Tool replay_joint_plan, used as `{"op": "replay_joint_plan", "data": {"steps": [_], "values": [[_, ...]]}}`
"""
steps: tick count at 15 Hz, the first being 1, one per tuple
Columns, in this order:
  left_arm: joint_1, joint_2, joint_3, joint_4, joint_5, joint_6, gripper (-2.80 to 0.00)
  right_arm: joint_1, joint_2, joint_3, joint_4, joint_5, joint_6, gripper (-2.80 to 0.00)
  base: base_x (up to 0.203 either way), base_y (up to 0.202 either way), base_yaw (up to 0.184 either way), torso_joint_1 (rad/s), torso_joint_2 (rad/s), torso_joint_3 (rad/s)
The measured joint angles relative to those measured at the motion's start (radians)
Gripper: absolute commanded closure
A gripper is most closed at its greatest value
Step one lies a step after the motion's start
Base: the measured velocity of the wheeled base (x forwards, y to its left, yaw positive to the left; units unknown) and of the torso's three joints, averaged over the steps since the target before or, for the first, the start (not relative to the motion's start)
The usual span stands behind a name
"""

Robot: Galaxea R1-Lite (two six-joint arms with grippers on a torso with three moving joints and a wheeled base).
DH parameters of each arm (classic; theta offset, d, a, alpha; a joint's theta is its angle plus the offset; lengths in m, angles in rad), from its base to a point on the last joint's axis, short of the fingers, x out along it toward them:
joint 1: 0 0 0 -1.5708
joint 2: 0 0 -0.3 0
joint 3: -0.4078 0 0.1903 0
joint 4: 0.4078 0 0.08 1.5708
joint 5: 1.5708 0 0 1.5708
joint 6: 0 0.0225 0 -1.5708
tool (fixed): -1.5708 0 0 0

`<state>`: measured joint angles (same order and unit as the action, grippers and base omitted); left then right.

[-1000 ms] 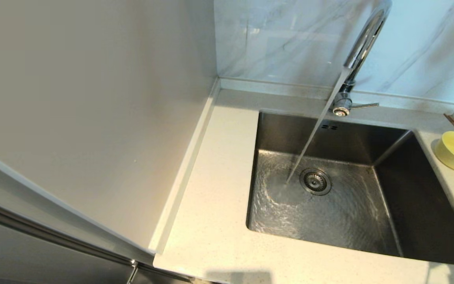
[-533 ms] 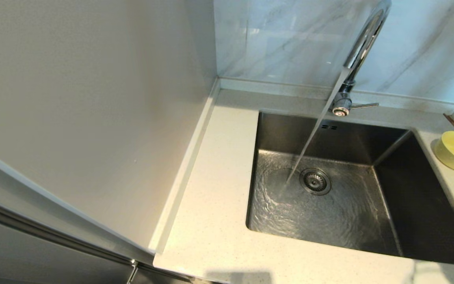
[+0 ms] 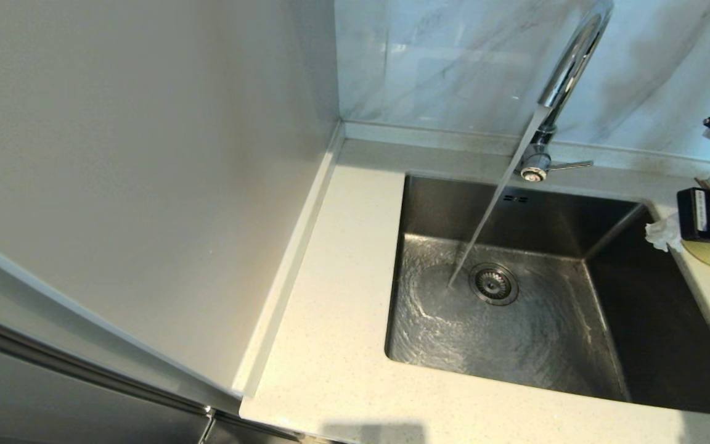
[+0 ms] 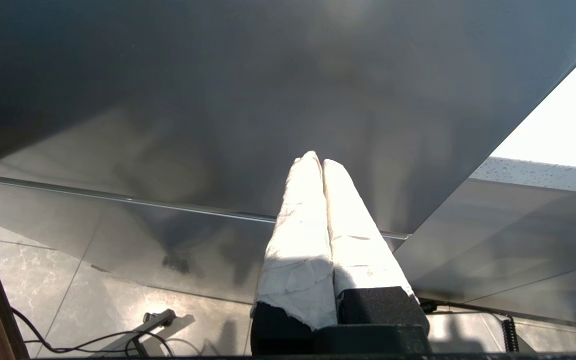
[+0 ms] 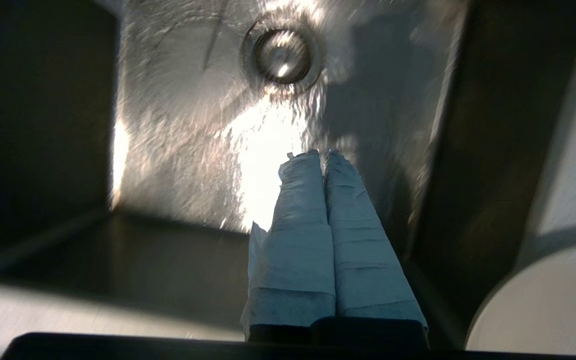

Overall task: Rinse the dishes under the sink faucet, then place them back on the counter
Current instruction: Turn off the faucet

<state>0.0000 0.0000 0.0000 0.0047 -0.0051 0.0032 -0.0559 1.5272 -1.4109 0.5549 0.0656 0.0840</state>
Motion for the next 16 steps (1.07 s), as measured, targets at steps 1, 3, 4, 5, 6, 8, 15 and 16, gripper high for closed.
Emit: {"op": "replay_joint_plan", "data": {"steps": [1, 3, 4, 5, 6, 8, 15, 16], "values": [[0.000, 0.000, 0.000, 0.000, 0.000, 0.000, 0.00, 0.020, 0.031, 0.010, -0.087, -0.069, 0.000, 0.00, 0.000, 0.000, 0.000, 0.000, 0.00, 0.000], [0.000, 0.000, 0.000, 0.000, 0.000, 0.000, 0.00, 0.068, 0.091, 0.020, -0.237, -0.191, 0.000, 0.00, 0.000, 0.000, 0.000, 0.000, 0.00, 0.000], [0.000, 0.000, 0.000, 0.000, 0.001, 0.000, 0.00, 0.091, 0.119, 0.022, -0.290, -0.244, 0.000, 0.00, 0.000, 0.000, 0.000, 0.000, 0.00, 0.000], [0.000, 0.000, 0.000, 0.000, 0.001, 0.000, 0.00, 0.110, 0.146, 0.023, -0.341, -0.292, 0.000, 0.00, 0.000, 0.000, 0.000, 0.000, 0.00, 0.000], [0.000, 0.000, 0.000, 0.000, 0.001, 0.000, 0.00, 0.125, 0.174, 0.024, -0.398, -0.334, -0.003, 0.00, 0.000, 0.000, 0.000, 0.000, 0.00, 0.000], [0.000, 0.000, 0.000, 0.000, 0.000, 0.000, 0.00, 0.142, 0.222, 0.018, -0.495, -0.382, -0.018, 0.00, 0.000, 0.000, 0.000, 0.000, 0.00, 0.000], [0.000, 0.000, 0.000, 0.000, 0.000, 0.000, 0.00, 0.148, 0.343, -0.022, -0.621, -0.398, -0.021, 0.00, 0.000, 0.000, 0.000, 0.000, 0.00, 0.000], [0.000, 0.000, 0.000, 0.000, 0.001, 0.000, 0.00, 0.148, 0.356, -0.043, -0.622, -0.398, -0.020, 0.00, 0.000, 0.000, 0.000, 0.000, 0.00, 0.000]]}}
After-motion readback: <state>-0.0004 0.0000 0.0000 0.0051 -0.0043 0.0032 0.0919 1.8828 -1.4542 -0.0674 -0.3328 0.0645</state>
